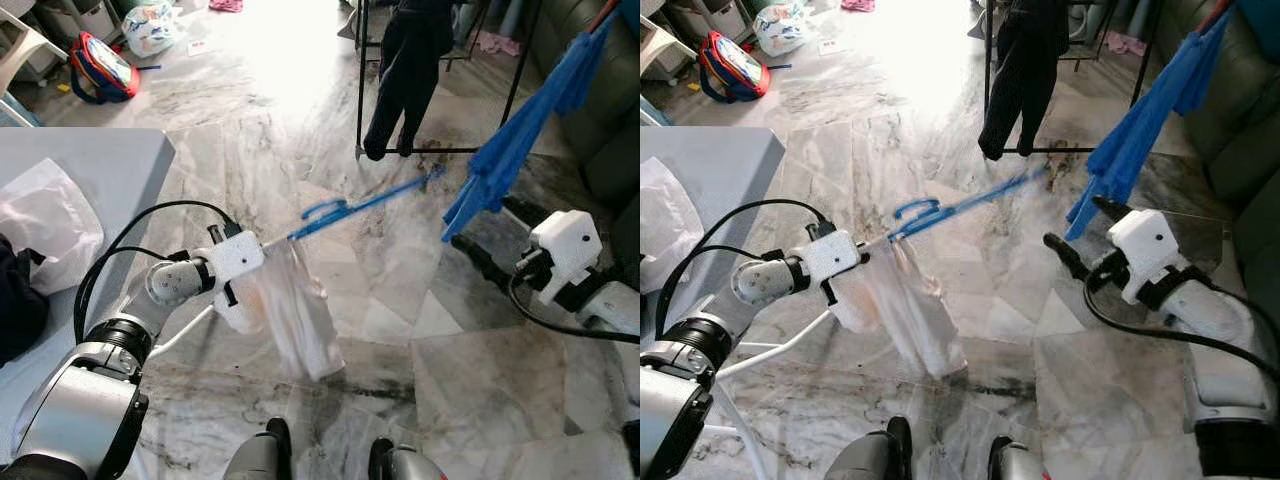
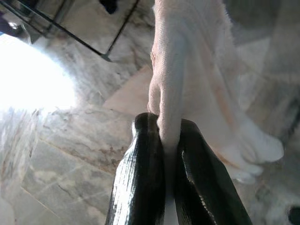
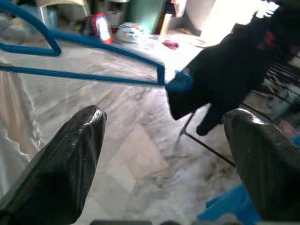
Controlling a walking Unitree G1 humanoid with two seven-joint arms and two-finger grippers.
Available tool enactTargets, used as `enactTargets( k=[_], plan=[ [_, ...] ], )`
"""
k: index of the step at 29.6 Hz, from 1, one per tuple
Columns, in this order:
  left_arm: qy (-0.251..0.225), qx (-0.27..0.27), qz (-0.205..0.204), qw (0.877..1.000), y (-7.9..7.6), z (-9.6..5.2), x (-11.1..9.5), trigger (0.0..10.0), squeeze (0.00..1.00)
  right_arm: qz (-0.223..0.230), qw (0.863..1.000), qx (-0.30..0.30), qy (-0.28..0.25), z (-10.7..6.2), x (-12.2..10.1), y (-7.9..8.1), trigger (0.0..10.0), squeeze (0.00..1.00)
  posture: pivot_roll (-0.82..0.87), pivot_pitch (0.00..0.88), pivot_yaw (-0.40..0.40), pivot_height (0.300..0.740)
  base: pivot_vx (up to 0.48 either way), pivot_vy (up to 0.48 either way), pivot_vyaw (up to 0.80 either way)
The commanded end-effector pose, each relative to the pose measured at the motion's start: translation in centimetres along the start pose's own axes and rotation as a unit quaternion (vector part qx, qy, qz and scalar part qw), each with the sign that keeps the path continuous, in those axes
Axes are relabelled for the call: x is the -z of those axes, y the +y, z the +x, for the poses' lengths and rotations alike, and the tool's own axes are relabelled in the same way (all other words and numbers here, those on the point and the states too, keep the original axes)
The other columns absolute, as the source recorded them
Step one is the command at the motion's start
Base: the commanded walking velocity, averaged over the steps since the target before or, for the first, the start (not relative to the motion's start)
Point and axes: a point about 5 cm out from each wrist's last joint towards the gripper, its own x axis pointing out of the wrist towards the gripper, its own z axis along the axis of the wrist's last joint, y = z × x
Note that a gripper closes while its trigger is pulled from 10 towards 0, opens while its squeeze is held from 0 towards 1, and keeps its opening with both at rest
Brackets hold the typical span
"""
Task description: Hang hanger
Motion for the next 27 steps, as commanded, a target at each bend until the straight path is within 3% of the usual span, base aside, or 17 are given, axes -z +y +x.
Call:
enactTargets(
  k=[1,3,8,9,13,14,18,21,22,27],
  plan=[
    [-0.009,-0.01,-0.01,1.0,0.1,-0.1,0.0,0.0,0.0,0.012,1.0,0.021,0.015,-0.3,0.7,0.0,10.0,1.0,0.0,0.236,0.051,0.74,0.0,0.0,0.0],
    [-0.04,-0.006,-0.004,0.999,0.8,0.2,-1.5,0.0,0.0,0.07,0.997,0.033,0.01,0.6,1.8,2.3,10.0,1.0,0.01,0.239,0.052,0.74,0.0,0.0,0.0],
    [-0.063,-0.003,0.008,0.998,1.8,0.2,-2.8,0.0,0.0,0.129,0.99,0.06,0.016,1.4,2.9,3.6,10.0,1.0,0.02,0.237,0.052,0.74,0.0,0.0,0.0],
    [-0.075,0.002,0.009,0.997,2.1,0.3,-3.3,0.0,0.0,0.161,0.984,0.077,0.023,1.8,3.4,4.0,10.0,1.0,0.02,0.239,0.052,0.74,0.0,0.0,0.0],
    [-0.102,0.025,0.005,0.994,2.0,0.4,-4.2,0.0,0.0,0.205,0.969,0.127,0.048,2.2,4.6,4.5,10.0,1.0,0.03,0.239,0.051,0.74,0.0,0.0,0.0],
    [-0.108,0.032,0.003,0.994,1.9,0.4,-4.4,0.0,0.0,0.218,0.964,0.139,0.055,2.3,4.9,4.7,10.0,0.0,0.03,0.239,0.051,0.74,0.0,0.0,0.0],
    [-0.142,0.05,0.001,0.989,1.6,0.5,-5.5,0.0,0.0,0.248,0.954,0.153,0.069,2.6,5.5,5.2,10.0,0.0,0.03,0.242,0.046,0.74,0.0,0.0,0.0],
    [-0.2,0.065,0.012,0.978,1.6,0.4,-7.6,0.0,0.0,0.259,0.944,0.163,0.121,2.9,6.8,5.9,10.0,0.0,0.03,0.243,0.04,0.74,0.0,0.0,0.0],
    [-0.233,0.072,0.014,0.97,1.6,0.3,-8.6,0.0,0.0,0.253,0.946,0.162,0.122,3.1,6.9,6.0,10.0,0.0,0.03,0.243,0.04,0.74,0.0,0.0,0.0],
    [-0.262,0.086,0.009,0.961,1.3,0.3,-9.6,0.0,0.0,0.27,0.948,0.139,0.101,3.4,6.7,6.1,10.0,0.0,0.03,0.245,0.037,0.74,0.0,0.0,0.0]
  ],
)
